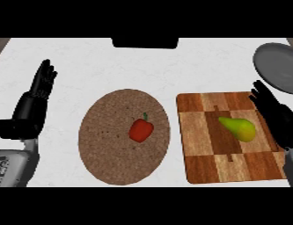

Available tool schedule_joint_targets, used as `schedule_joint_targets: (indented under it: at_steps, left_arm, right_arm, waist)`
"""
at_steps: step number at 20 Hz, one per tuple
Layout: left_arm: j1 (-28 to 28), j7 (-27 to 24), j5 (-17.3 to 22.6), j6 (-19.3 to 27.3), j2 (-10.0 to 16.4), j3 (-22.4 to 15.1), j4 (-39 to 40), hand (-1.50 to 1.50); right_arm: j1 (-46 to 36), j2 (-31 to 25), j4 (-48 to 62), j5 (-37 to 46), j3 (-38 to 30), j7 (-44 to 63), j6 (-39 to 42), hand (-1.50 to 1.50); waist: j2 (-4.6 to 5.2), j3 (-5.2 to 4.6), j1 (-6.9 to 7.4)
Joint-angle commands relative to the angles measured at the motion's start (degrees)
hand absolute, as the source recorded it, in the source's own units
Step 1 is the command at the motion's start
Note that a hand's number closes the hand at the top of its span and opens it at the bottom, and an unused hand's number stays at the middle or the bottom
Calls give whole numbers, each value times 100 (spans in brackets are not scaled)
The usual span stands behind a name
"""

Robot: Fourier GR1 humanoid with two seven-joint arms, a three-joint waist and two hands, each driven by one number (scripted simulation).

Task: Pick the pear from the cutting board and place it in the pan

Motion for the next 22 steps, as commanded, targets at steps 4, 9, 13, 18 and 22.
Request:
schedule_joint_targets:
  at_steps: [4,9,13,18,22]
  left_arm:
    - [-201,235,103,-77,-114,-68,65,0]
    - [-201,747,304,-116,-214,-64,229,0]
    - [-373,969,267,39,-274,-54,209,0]
    - [-385,1004,290,-78,-226,-89,156,0]
    - [-501,1072,245,-57,-325,-190,216,0]
  right_arm:
    - [-622,269,45,-804,1327,84,2712,150]
    - [-1085,-400,75,-1138,1277,-966,4769,-150]
    - [-1634,-1063,799,-985,428,-1963,5622,-150]
    - [-2388,-1776,1315,-858,102,-2218,6511,-150]
    - [-2975,-2161,1031,-551,226,-2141,6804,-150]
  waist:
    - [251,210,645]
    - [216,228,423]
    - [238,233,340]
    - [287,227,573]
    - [301,221,618]
